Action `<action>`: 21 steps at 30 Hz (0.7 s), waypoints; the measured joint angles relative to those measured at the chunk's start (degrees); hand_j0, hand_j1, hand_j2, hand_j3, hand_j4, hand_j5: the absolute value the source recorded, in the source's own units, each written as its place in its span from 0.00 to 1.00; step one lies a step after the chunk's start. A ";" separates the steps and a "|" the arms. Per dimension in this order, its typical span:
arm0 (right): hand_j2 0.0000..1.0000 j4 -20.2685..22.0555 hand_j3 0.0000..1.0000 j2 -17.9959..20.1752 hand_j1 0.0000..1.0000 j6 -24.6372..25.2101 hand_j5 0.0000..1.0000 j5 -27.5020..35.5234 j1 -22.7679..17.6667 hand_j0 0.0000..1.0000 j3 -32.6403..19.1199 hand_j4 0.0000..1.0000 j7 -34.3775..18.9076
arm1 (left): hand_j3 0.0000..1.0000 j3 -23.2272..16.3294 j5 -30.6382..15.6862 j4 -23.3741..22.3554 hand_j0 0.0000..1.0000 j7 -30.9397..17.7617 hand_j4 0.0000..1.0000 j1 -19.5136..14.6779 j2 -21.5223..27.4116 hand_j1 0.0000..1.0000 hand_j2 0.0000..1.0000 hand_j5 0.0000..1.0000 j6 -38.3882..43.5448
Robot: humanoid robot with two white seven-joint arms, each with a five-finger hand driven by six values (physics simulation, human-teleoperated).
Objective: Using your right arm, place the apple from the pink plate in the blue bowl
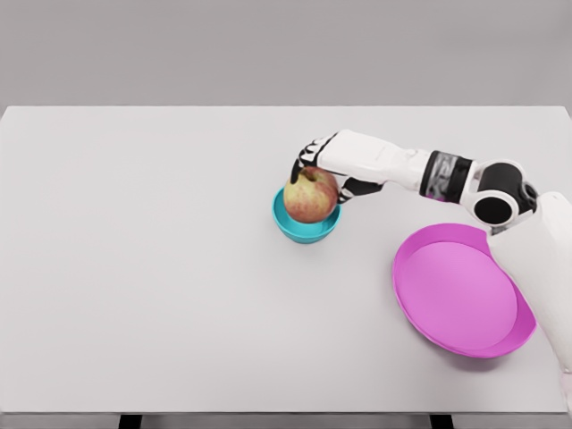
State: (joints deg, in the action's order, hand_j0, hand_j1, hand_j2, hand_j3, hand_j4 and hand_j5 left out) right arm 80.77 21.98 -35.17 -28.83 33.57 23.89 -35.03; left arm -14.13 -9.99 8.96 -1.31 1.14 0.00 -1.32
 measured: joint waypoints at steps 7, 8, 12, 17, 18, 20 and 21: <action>1.00 -0.42 1.00 -0.35 1.00 -0.01 1.00 -0.33 0.00 1.00 0.39 1.00 0.00 | 1.00 -0.01 -0.01 0.00 1.00 0.00 1.00 0.00 0.00 1.00 1.00 1.00 0.00; 1.00 -0.46 1.00 -0.36 1.00 -0.01 1.00 -0.32 0.00 1.00 0.41 1.00 0.00 | 1.00 -0.02 -0.01 0.00 1.00 0.00 1.00 0.00 0.00 1.00 1.00 1.00 0.00; 1.00 -0.38 1.00 -0.32 1.00 0.00 1.00 -0.30 0.00 1.00 0.47 1.00 0.00 | 1.00 -0.01 -0.02 0.00 1.00 0.00 1.00 0.00 0.00 1.00 1.00 1.00 0.00; 1.00 -0.18 1.00 -0.27 1.00 0.00 1.00 -0.30 0.00 1.00 0.49 1.00 0.00 | 1.00 -0.01 -0.02 0.00 1.00 0.00 1.00 0.00 0.00 1.00 1.00 1.00 0.00; 1.00 -0.14 1.00 -0.25 1.00 0.00 1.00 -0.30 0.00 1.00 0.49 1.00 0.00 | 1.00 -0.01 -0.01 0.00 1.00 0.00 1.00 0.00 0.00 1.00 1.00 1.00 0.00; 1.00 0.00 1.00 -0.18 1.00 0.00 1.00 -0.21 0.61 1.00 0.45 1.00 0.00 | 1.00 -0.01 -0.01 0.00 1.00 0.00 1.00 0.00 0.00 1.00 1.00 1.00 0.00; 1.00 0.07 1.00 -0.08 1.00 0.01 1.00 -0.09 1.14 1.00 0.36 1.00 0.00 | 1.00 -0.01 0.00 0.00 1.00 0.00 1.00 0.00 0.00 1.00 1.00 1.00 0.00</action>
State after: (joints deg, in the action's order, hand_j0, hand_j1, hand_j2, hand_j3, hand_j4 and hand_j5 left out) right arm 80.84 21.90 -35.16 -28.92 34.71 24.25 -35.03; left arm -14.14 -9.99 8.96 -1.31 1.14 0.00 -1.32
